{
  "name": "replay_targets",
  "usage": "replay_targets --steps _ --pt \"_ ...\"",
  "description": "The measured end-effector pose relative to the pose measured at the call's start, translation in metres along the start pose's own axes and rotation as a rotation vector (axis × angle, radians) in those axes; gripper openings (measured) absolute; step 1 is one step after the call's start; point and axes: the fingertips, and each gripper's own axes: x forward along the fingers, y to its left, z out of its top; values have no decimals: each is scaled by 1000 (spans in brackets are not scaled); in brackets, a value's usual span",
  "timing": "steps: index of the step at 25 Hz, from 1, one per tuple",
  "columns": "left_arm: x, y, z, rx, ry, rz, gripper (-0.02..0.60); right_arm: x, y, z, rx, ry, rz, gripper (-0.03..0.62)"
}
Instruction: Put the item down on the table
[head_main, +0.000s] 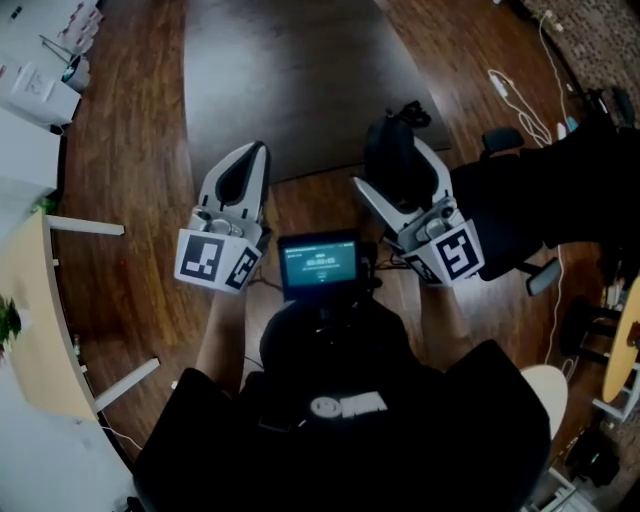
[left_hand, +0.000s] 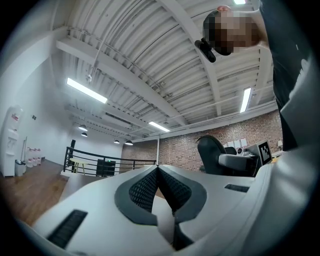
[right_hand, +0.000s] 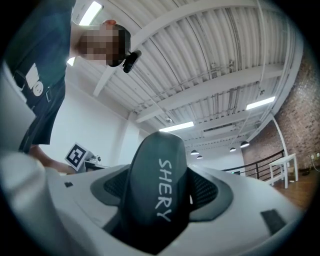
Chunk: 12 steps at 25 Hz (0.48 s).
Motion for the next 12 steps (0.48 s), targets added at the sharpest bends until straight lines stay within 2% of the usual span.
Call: replay_targets --steps 6,12 --pt "23 66 -9 -25 22 -3 -8 60 -13 -26 13 38 -15 370" --pt "49 86 -20 -38 48 -8 -8 81 -41 -39 31 54 -36 370"
